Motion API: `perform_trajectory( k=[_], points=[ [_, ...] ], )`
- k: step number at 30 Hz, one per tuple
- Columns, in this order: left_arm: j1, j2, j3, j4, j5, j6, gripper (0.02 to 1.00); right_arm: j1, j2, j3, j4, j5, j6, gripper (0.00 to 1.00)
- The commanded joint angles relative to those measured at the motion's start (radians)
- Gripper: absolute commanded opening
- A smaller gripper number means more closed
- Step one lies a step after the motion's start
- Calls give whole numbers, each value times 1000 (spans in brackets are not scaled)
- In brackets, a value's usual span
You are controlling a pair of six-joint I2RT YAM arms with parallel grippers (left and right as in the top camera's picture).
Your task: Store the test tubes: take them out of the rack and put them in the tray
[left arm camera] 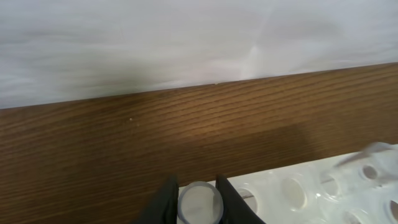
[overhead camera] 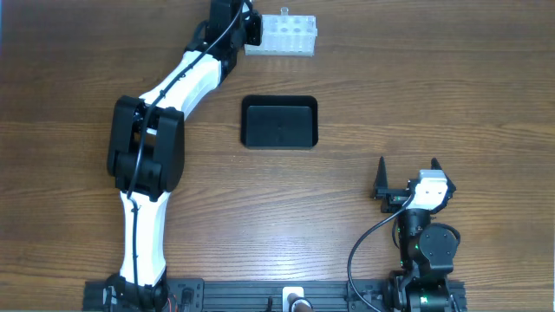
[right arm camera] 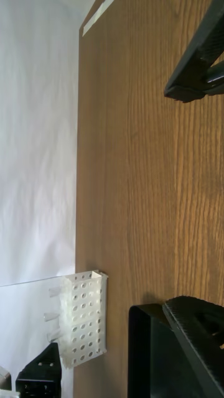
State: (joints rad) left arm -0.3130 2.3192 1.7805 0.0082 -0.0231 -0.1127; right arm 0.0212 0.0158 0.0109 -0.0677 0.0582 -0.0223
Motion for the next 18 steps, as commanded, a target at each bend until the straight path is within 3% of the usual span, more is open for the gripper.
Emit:
perform_trajectory(
  k=[1,7,18],
  points=[
    [-2,19,34,5,-5,1,169,5,-11,-6,-3,-5,7,991],
    [-2,19,34,8,-5,1,106,5,-11,-6,-3,-5,6,991],
    [-3,-3,34,11,-5,13,84,5,-11,-6,-3,-5,7,991]
  ],
)
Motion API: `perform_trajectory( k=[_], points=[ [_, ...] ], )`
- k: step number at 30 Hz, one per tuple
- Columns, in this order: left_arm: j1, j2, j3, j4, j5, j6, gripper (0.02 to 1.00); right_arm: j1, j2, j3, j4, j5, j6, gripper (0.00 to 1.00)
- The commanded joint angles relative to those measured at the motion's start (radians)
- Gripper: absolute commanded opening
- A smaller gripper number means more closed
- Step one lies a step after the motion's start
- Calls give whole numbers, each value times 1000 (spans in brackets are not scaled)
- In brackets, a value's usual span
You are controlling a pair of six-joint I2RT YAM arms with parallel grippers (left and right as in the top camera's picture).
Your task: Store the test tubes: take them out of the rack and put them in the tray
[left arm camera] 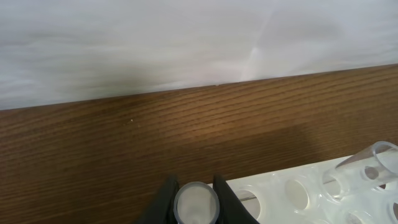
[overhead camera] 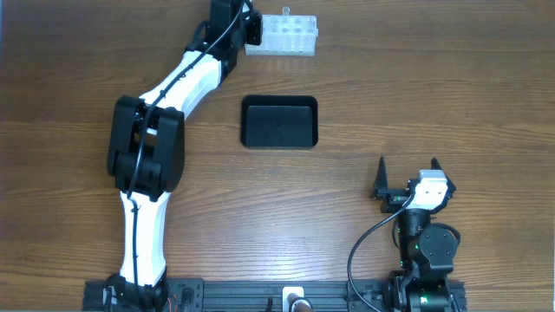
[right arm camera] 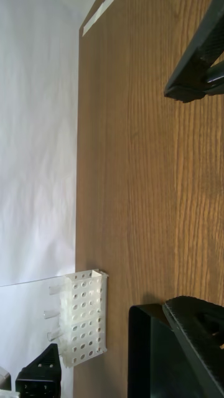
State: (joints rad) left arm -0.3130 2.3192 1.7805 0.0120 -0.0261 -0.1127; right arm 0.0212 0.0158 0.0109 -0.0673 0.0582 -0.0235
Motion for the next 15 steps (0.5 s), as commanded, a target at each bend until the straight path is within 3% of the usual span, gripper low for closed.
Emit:
perform_trajectory(
  k=[1,15],
  points=[
    [-4,-15,34,6,-2,25,84,5,-11,-6,-3,-5,8,991],
    [-6,-314,34,-2,-27,31,60,5,-11,-6,-3,-5,8,991]
  ],
)
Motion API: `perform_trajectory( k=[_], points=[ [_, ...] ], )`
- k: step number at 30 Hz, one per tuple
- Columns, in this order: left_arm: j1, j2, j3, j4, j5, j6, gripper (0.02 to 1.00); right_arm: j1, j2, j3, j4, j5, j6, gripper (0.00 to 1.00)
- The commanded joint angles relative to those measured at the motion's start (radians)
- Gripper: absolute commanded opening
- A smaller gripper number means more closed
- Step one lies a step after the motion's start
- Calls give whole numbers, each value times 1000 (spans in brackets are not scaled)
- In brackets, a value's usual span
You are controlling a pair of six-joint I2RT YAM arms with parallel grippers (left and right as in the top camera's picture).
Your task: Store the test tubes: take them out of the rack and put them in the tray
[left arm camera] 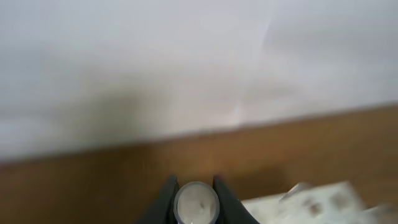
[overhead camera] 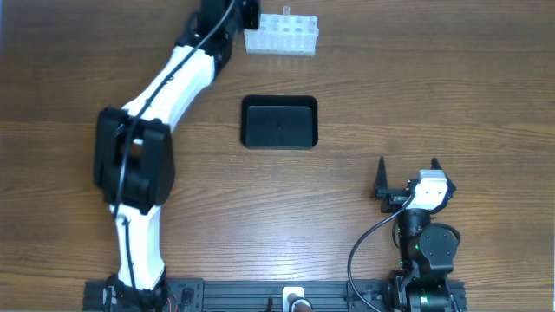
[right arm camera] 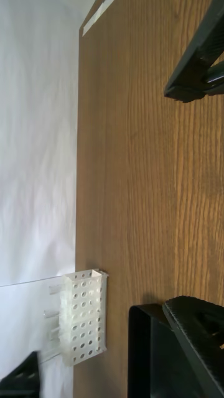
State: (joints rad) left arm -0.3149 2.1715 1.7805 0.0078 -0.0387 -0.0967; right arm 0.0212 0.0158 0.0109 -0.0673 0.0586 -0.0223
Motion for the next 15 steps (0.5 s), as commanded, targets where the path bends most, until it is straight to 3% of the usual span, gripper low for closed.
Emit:
perform_trajectory(
  k=[1,6,11,15],
  points=[
    [-4,-193,34,-10,-14,14,58,5,-11,-6,-3,-6,7,991],
    [-37,-315,34,-233,-16,-2,58,5,-11,-6,-3,-6,7,991],
    [-91,-352,32,-602,-117,-208,58,5,-11,-6,-3,-6,7,993],
    [-142,-332,-42,-753,-184,-382,45,5,-11,-6,-3,-6,7,993]
  ],
)
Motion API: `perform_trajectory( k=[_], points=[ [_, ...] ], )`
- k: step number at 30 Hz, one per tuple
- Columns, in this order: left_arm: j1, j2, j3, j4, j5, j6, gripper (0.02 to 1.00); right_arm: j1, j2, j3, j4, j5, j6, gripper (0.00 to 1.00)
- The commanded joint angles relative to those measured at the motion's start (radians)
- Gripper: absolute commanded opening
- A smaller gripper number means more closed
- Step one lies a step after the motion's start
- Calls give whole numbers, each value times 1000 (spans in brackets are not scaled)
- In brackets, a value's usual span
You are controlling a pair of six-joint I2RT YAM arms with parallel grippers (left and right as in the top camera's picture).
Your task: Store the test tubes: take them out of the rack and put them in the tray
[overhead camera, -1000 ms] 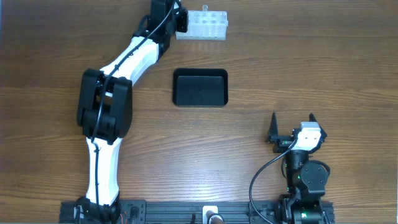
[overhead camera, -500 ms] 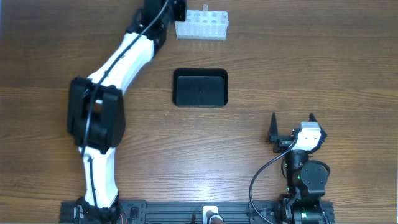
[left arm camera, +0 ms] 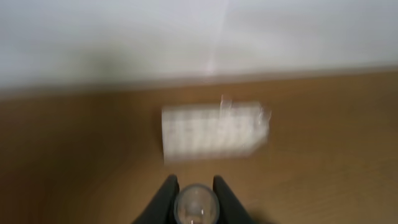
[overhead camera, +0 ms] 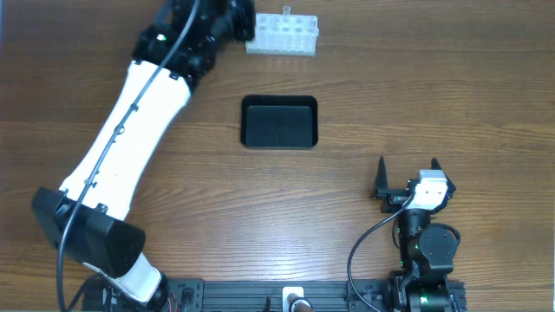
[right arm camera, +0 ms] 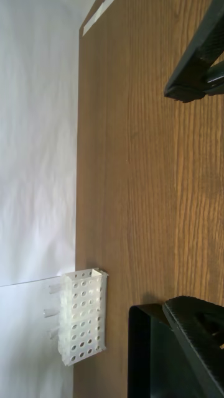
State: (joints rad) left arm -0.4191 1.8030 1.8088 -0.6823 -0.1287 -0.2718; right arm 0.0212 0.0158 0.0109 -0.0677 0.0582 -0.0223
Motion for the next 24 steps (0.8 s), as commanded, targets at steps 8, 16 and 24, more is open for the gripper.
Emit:
perform_trajectory(
  k=[8,16,24],
  points=[
    [-87,93,-219,-39,-108,-264,51,5,-11,-6,-3,-5,7,993],
    [-89,178,-225,-31,-151,-257,56,5,-11,-6,-3,-5,7,991],
    [-89,240,-225,-32,-149,-257,69,5,-11,-6,-3,-5,7,993]
  ],
)
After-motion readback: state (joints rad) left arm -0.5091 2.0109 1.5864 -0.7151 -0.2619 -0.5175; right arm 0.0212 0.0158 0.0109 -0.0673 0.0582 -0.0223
